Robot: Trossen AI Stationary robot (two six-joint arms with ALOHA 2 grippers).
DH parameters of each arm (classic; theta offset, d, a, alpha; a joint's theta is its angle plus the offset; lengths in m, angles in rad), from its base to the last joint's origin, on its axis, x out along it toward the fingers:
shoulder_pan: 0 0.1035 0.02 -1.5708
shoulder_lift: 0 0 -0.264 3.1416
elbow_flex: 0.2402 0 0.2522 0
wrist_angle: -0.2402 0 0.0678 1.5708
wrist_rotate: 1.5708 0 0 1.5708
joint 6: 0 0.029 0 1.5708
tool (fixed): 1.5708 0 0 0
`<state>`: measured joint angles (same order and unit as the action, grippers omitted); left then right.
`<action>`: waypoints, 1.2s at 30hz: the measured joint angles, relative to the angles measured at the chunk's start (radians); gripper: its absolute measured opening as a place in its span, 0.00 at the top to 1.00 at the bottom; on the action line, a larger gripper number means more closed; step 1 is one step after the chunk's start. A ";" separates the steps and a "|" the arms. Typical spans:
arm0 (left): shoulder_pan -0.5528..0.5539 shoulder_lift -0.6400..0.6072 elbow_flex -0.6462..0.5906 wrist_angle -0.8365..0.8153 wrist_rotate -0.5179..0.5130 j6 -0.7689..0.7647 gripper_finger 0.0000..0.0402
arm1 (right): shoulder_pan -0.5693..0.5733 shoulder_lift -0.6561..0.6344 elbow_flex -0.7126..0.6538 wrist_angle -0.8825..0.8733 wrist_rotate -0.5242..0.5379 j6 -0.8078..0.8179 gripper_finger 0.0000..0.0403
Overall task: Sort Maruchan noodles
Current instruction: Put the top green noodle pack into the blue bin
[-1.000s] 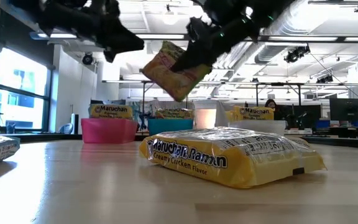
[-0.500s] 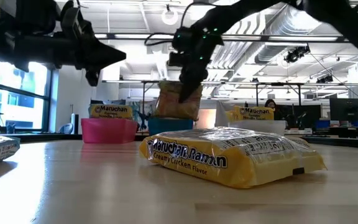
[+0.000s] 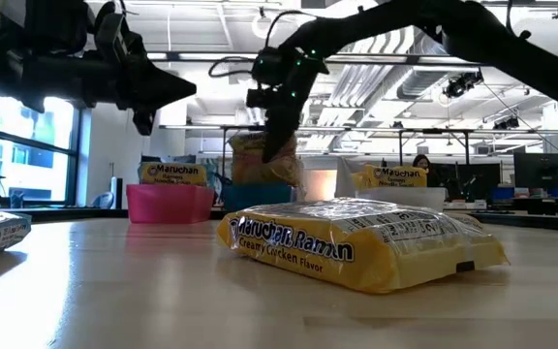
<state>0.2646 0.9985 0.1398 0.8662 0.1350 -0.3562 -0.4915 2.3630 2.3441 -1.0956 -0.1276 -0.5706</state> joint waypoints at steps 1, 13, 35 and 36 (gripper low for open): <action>0.000 0.000 0.000 0.000 0.000 0.000 1.00 | 0.000 -0.001 0.013 -0.004 -0.009 0.022 0.79; 0.001 0.000 0.000 -0.006 -0.018 0.000 1.00 | -0.019 -0.013 -0.105 0.071 -0.050 0.134 0.79; 0.000 0.000 0.000 -0.008 -0.036 -0.029 1.00 | -0.036 -0.011 -0.279 0.247 0.031 0.066 0.64; 0.000 0.000 0.000 -0.008 -0.036 -0.033 1.00 | -0.035 -0.011 -0.279 0.246 0.052 0.066 0.61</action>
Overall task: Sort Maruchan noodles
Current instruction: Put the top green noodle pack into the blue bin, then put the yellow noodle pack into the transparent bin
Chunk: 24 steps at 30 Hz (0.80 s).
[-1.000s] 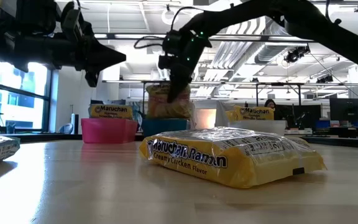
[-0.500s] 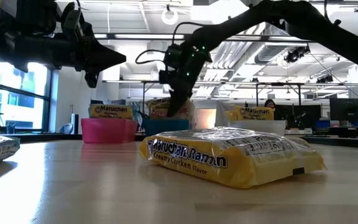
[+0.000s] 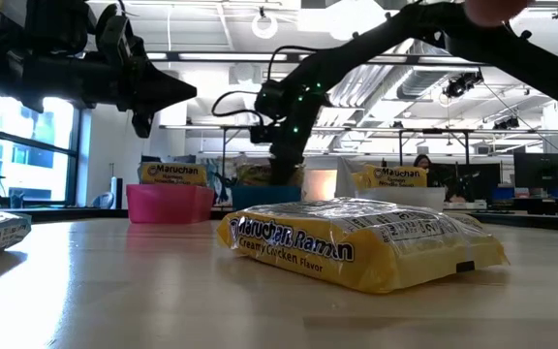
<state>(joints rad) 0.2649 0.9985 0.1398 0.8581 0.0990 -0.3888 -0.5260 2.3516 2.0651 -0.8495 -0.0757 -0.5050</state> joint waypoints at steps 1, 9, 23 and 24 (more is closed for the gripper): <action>0.000 0.000 0.000 0.000 0.000 -0.002 1.00 | 0.001 0.000 0.001 -0.003 0.016 0.000 0.58; 0.000 0.000 0.000 -0.001 -0.001 -0.002 1.00 | 0.000 0.000 0.100 -0.081 0.015 0.000 0.50; 0.000 0.000 0.000 -0.041 -0.002 0.006 1.00 | 0.016 -0.019 0.173 -0.157 0.033 0.003 0.50; 0.000 0.000 0.000 -0.050 -0.002 0.010 1.00 | 0.019 -0.034 0.173 -0.160 0.056 0.001 0.51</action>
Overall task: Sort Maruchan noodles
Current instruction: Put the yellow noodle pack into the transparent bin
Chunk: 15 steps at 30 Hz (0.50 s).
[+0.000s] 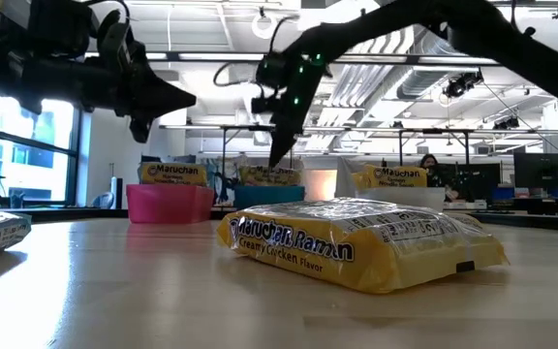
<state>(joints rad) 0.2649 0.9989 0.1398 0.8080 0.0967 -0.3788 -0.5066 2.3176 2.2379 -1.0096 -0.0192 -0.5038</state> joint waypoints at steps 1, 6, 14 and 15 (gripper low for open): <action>0.000 0.000 0.000 -0.008 -0.002 0.008 1.00 | 0.005 -0.018 0.000 -0.014 0.030 -0.001 0.52; 0.000 0.000 0.000 -0.024 -0.007 0.030 1.00 | 0.025 -0.111 -0.001 -0.084 0.079 0.004 0.62; 0.000 0.002 0.000 -0.027 -0.009 0.032 1.00 | 0.065 -0.262 -0.231 0.087 0.000 0.015 0.97; 0.000 0.002 0.000 -0.029 -0.009 0.033 1.00 | 0.072 -0.286 -0.293 0.146 -0.014 0.031 0.98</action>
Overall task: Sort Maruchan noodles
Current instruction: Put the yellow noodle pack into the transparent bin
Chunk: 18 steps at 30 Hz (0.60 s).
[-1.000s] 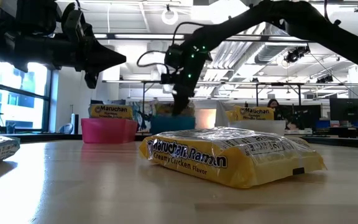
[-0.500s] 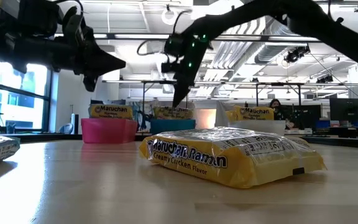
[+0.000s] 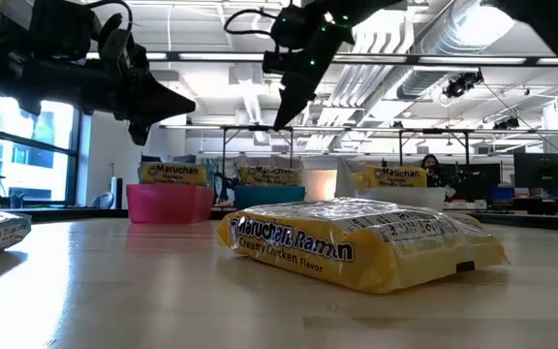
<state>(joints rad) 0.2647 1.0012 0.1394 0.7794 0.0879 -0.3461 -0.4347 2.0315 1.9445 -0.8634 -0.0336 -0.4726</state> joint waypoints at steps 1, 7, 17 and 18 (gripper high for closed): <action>0.000 0.000 0.000 -0.002 0.000 0.001 1.00 | 0.007 -0.032 -0.070 0.075 -0.009 0.024 0.97; -0.007 0.000 0.000 -0.046 0.003 0.008 1.00 | 0.063 -0.249 -0.560 0.537 -0.023 0.191 0.99; -0.143 0.119 0.042 -0.087 -0.006 0.033 0.99 | 0.204 -0.546 -1.104 0.967 0.083 0.449 1.00; -0.158 0.147 0.059 -0.087 -0.007 0.036 0.99 | 0.215 -0.567 -1.132 0.979 0.091 0.459 1.00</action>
<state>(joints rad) 0.1071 1.1478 0.1979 0.6922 0.0813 -0.3105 -0.2192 1.4646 0.8124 0.1154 0.0577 -0.0131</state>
